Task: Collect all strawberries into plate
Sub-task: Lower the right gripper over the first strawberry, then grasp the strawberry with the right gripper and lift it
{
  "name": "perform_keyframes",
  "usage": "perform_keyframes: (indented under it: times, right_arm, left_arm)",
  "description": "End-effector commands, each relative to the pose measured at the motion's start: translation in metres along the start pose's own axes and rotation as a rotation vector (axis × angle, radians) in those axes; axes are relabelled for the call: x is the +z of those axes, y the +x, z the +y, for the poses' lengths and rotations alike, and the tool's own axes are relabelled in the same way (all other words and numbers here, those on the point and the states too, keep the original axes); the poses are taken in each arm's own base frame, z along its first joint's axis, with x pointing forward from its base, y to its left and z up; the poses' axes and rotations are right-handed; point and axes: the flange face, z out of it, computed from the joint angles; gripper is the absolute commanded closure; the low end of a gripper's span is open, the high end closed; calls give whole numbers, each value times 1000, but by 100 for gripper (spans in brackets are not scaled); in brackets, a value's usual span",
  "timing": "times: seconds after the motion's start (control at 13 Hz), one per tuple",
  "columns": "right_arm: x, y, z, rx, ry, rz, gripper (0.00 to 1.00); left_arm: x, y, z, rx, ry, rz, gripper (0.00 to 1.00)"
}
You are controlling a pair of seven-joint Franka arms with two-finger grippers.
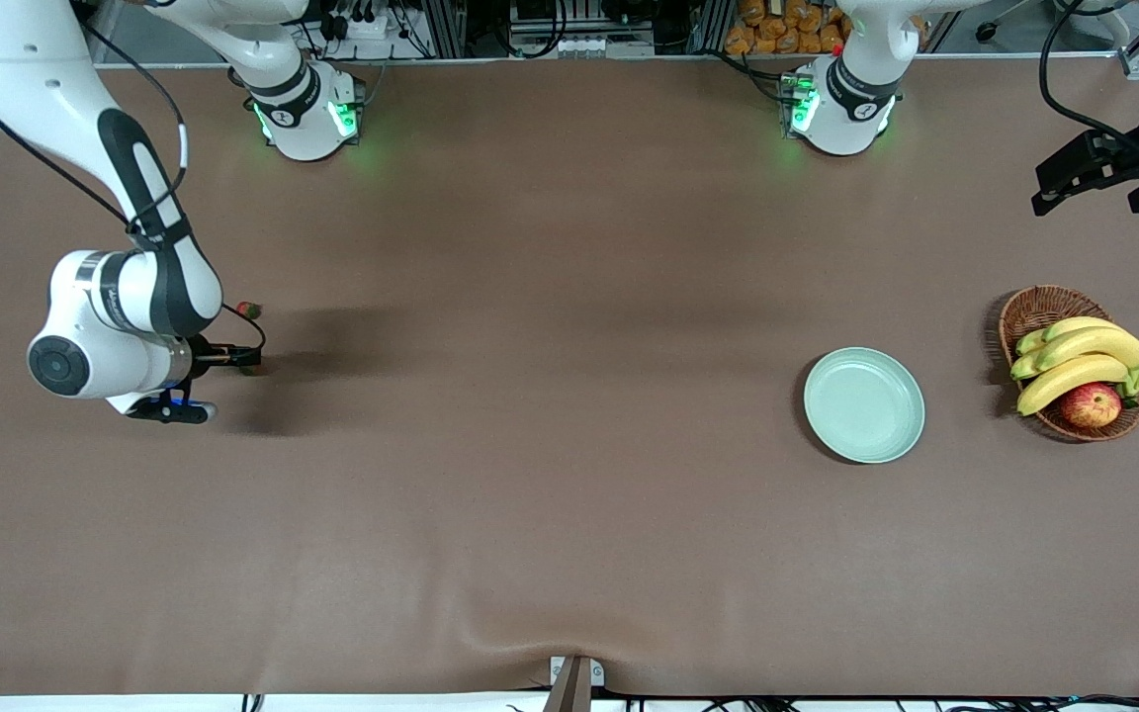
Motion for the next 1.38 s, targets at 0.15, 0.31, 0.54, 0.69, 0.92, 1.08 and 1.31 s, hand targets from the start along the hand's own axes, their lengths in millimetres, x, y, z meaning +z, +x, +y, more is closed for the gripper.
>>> perform_keyframes:
  times: [0.15, 0.31, 0.54, 0.69, 0.92, 1.08, 1.31]
  right_arm:
    - [35, 12, 2, -19, 13, -13, 10]
    - [39, 15, -1, -12, 28, -5, 15]
    - [39, 17, -3, -14, 29, 3, 47]
    - [38, 19, -7, 12, 74, 14, 79]
    - [15, 29, -28, 28, 135, 54, 100]
    - [-10, 33, -67, 10, 182, 93, 100]
    - [-28, 20, -187, 70, 349, 84, 100]
  left_arm:
    - [-6, -6, -1, -16, -24, 0, 0]
    - [-3, -4, -1, -16, -24, -7, 0]
    - [-2, -3, -3, -21, -24, -7, 0]
    - [-4, -4, -2, -20, -23, -4, 0]
    - [-5, -5, -2, -20, -22, -1, 0]
    - [-6, -6, -1, -14, -22, -1, 0]
    - [-4, -6, 1, -7, -23, -4, 0]
